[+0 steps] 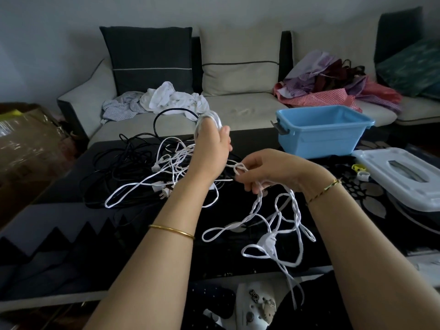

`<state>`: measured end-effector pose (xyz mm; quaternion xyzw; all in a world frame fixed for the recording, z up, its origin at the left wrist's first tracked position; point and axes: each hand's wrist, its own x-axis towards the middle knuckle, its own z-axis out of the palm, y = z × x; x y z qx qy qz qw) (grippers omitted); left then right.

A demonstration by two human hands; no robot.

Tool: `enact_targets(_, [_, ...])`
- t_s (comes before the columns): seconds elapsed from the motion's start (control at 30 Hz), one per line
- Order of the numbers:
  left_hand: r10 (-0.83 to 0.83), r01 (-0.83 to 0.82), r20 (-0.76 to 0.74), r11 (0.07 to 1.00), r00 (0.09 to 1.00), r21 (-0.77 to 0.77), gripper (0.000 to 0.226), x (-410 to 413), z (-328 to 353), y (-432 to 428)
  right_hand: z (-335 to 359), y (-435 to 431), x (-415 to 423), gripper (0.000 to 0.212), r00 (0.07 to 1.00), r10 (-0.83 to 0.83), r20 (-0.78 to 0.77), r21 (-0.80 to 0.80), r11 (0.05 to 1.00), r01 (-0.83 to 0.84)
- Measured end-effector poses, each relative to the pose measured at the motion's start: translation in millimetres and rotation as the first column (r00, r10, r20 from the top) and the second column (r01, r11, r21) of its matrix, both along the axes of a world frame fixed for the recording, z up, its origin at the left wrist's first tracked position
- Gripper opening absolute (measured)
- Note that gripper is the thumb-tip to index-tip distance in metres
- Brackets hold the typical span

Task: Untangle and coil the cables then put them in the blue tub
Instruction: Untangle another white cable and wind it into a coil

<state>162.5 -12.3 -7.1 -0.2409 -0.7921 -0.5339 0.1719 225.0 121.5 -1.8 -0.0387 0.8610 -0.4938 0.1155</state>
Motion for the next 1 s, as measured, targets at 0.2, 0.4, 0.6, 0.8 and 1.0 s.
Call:
enact_targets(0.2, [0.054, -0.073, -0.136, 0.987, 0.989, -0.141, 0.016, 1, 3, 10, 4, 2, 2, 0.024, 0.992, -0.058, -0.113, 0.158, 0.985, 0.076])
enact_targets(0.4, [0.084, -0.096, -0.072, 0.975, 0.994, -0.198, 0.014, -10, 2, 1, 2, 1, 3, 0.02, 0.953, -0.179, -0.244, -0.027, 0.984, 0.178])
enact_targets(0.6, [-0.047, 0.058, 0.038, 0.917, 0.998, -0.395, 0.02, -5, 4, 3, -3, 3, -3, 0.024, 0.939, -0.291, -0.185, -0.196, 0.947, 0.255])
enact_targets(0.8, [-0.088, 0.177, 0.174, 0.773, 0.981, -0.609, 0.06, 10, 4, 3, -8, 5, -10, 0.024, 0.876, -0.453, -0.165, -0.264, 0.876, 0.403])
enact_targets(1.0, [0.002, -0.087, -0.132, 0.763, 0.991, -0.641, 0.023, 0, 0, 1, -12, 8, -12, 0.03, 0.848, -0.527, -0.066, -0.265, 0.828, 0.494])
